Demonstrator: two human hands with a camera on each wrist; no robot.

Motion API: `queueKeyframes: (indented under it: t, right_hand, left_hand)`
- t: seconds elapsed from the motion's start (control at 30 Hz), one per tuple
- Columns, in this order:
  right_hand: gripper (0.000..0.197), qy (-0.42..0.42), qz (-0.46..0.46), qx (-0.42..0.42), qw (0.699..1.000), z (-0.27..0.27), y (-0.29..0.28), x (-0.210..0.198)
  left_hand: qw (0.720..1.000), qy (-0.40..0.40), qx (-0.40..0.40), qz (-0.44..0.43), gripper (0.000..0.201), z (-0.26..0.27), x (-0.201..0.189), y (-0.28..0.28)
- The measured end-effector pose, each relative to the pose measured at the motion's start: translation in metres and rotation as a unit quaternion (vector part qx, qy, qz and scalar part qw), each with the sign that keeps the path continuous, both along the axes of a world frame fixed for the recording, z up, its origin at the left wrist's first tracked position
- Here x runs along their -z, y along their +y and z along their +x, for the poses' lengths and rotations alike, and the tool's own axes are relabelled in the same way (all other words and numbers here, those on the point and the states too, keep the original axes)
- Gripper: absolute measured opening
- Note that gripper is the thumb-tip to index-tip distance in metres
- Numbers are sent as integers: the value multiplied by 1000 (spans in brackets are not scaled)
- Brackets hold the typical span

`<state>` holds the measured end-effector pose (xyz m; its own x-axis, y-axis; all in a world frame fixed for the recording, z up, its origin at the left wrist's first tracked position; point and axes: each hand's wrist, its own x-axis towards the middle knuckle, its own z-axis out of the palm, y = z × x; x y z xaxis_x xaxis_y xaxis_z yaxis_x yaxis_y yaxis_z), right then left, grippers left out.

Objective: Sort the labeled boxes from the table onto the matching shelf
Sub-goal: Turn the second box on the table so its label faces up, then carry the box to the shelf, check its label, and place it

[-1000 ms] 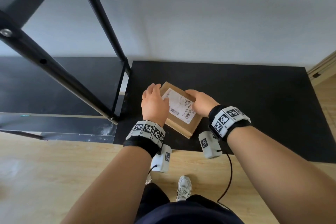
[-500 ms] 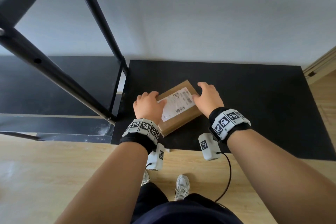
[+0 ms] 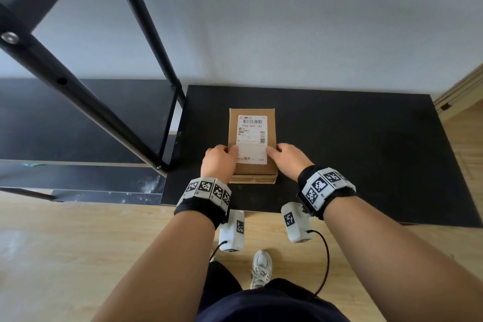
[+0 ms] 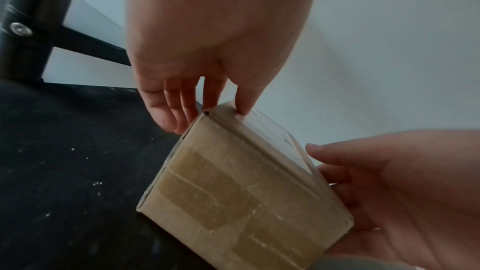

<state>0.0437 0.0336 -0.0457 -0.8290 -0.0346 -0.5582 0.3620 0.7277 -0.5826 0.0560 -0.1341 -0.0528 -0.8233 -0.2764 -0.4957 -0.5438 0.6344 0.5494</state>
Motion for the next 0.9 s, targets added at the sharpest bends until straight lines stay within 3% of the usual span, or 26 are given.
queueKeyframes:
  t: [0.3, 0.73, 0.9]
  right_hand:
    - [38, 68, -39, 24, 997, -2, 4, -30]
    - [53, 240, -154, 83, 955, -4, 16, -156]
    - [41, 305, -173, 74, 934, 5, 21, -192]
  left_hand:
    - [988, 60, -62, 125, 47, 2, -32, 2]
    - [939, 265, -38, 216, 49, -14, -158, 3]
    - [917, 306, -26, 256, 54, -10, -191, 4]
